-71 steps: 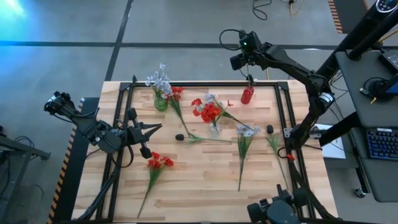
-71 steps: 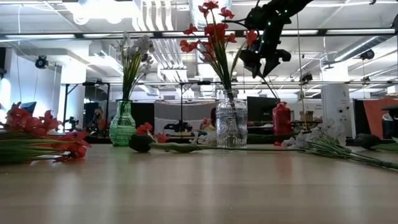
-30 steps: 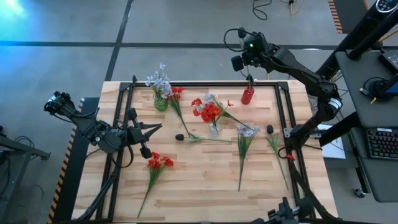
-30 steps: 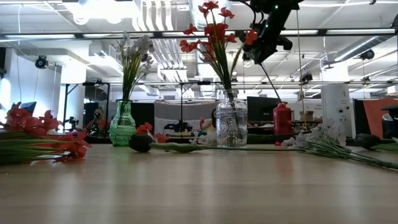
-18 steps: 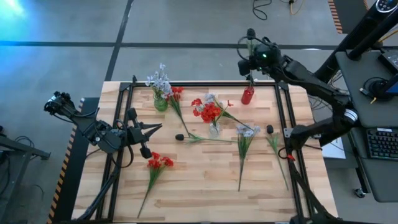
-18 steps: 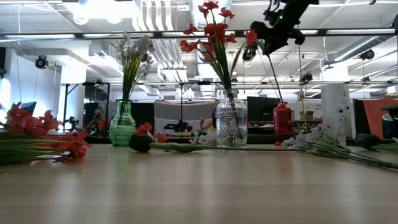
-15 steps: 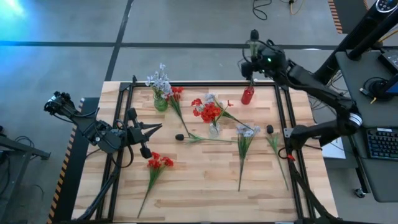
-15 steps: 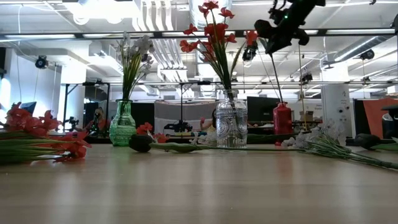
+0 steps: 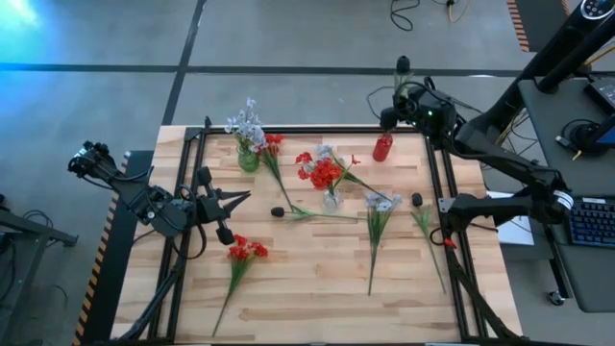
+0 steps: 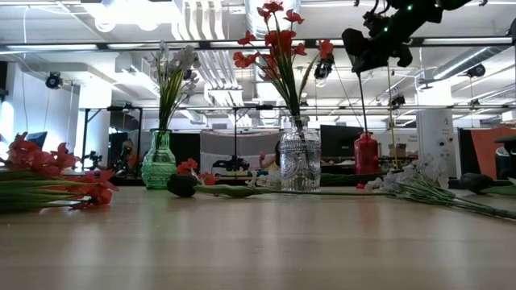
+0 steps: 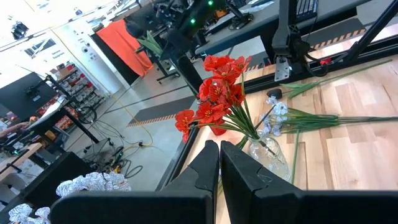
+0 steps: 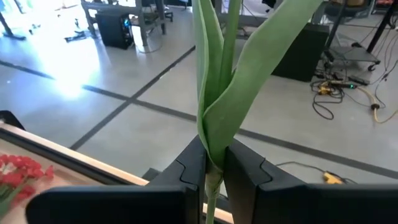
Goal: Sort flowers into vase by color
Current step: Put the left black flower into the red vase
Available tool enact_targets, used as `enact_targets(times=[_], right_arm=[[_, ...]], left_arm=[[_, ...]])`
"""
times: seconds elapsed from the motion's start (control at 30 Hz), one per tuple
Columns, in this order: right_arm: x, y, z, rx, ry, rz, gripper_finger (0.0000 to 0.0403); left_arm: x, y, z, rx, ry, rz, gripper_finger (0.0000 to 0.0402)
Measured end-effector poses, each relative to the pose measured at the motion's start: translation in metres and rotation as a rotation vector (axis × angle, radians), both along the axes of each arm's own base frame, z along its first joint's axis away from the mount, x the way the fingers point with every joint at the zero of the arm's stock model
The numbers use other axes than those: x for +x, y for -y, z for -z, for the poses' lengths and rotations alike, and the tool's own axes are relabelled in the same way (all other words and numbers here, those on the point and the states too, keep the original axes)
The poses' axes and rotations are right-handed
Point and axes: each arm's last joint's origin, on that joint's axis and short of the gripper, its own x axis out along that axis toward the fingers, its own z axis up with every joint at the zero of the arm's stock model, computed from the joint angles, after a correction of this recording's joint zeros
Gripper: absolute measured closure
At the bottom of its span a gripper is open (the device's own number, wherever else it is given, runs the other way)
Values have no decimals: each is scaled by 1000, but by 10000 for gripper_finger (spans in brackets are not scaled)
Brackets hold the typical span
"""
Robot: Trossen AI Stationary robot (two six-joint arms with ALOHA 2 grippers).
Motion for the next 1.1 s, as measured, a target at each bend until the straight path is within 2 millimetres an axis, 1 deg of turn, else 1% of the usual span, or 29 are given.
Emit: enact_targets(times=[0.13, 0.43, 1.0, 1.1], right_arm=[[1, 1, 10, 11, -13, 0, 365], [1, 1, 24, 12, -25, -2, 365], [1, 0, 26, 36, -21, -3, 364], [0, 0, 28, 55, -24, 2, 353]], left_arm=[[0, 0, 0, 0, 0, 0, 402], [0, 0, 0, 0, 0, 0, 402], [0, 0, 0, 0, 0, 0, 402], [0, 0, 0, 0, 0, 0, 402]])
